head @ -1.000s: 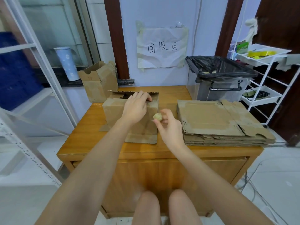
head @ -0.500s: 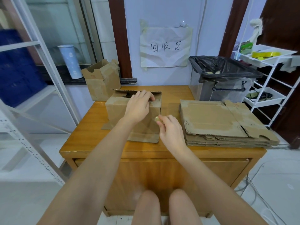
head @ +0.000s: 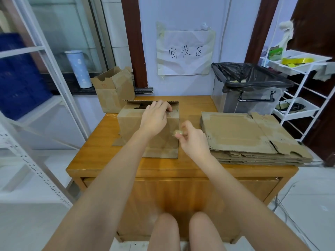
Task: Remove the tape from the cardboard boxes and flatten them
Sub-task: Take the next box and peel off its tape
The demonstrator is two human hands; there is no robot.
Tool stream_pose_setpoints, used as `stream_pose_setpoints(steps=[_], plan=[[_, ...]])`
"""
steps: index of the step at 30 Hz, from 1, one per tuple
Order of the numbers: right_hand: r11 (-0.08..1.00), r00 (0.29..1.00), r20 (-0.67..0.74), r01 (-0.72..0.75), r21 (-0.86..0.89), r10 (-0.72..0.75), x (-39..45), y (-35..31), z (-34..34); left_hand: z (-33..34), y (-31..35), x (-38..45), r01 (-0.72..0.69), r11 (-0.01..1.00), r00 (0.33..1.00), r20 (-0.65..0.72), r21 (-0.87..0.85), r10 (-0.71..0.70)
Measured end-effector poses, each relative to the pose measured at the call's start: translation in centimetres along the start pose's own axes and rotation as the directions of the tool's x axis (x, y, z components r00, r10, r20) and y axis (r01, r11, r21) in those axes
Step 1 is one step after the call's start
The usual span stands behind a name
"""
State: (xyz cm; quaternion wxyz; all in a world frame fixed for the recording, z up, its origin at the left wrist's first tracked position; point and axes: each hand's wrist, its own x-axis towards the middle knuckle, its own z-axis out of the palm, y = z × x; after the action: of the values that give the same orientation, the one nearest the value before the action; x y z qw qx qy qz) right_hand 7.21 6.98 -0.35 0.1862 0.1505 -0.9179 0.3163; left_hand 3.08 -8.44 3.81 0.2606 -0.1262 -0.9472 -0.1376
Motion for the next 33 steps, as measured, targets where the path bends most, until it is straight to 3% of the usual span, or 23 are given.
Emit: stream_pose_setpoints(steps=[4, 7, 10, 12, 15, 18, 21, 33], plan=[[0.996, 0.983, -0.17, 0.067, -0.053, -0.075, 0.5, 0.5, 0.0, 0.3, 0.1, 0.3, -0.001, 1.0, 1.0, -0.013, -0.002, 0.001], [0.955, 0.885, -0.376, 0.202, -0.219, -0.273, 1.3, 0.8, 0.6, 0.3, 0.1, 0.3, -0.003, 1.0, 1.0, -0.014, -0.003, 0.003], [0.868, 0.777, -0.42, 0.316, -0.384, -0.469, 1.0, 1.5, 2.0, 0.4, -0.1, 0.2, 0.001, 1.0, 1.0, -0.02, 0.005, -0.001], [0.867, 0.749, -0.452, 0.343, -0.361, -0.484, 0.9, 1.9, 2.4, 0.5, -0.1, 0.3, 0.0, 1.0, 1.0, -0.023, 0.008, 0.0], [0.877, 0.749, -0.464, 0.347, -0.333, -0.472, 0.6, 2.0, 2.7, 0.6, -0.1, 0.4, -0.002, 1.0, 1.0, -0.03, 0.004, 0.002], [0.865, 0.792, -0.377, 0.355, -0.355, -0.48, -0.1, 2.3, 3.3, 0.6, -0.1, 0.3, 0.003, 1.0, 1.0, -0.026, 0.008, -0.003], [0.905, 0.832, -0.378, 0.307, -0.295, -0.405, 0.3, 2.5, 3.1, 0.7, -0.1, 0.3, 0.006, 1.0, 1.0, -0.024, 0.007, -0.005], [0.86, 0.744, -0.432, 0.446, -0.247, -0.51, 0.1, 3.3, 3.2, 0.6, 0.0, 0.6, -0.001, 1.0, 1.0, -0.01, 0.001, 0.001]])
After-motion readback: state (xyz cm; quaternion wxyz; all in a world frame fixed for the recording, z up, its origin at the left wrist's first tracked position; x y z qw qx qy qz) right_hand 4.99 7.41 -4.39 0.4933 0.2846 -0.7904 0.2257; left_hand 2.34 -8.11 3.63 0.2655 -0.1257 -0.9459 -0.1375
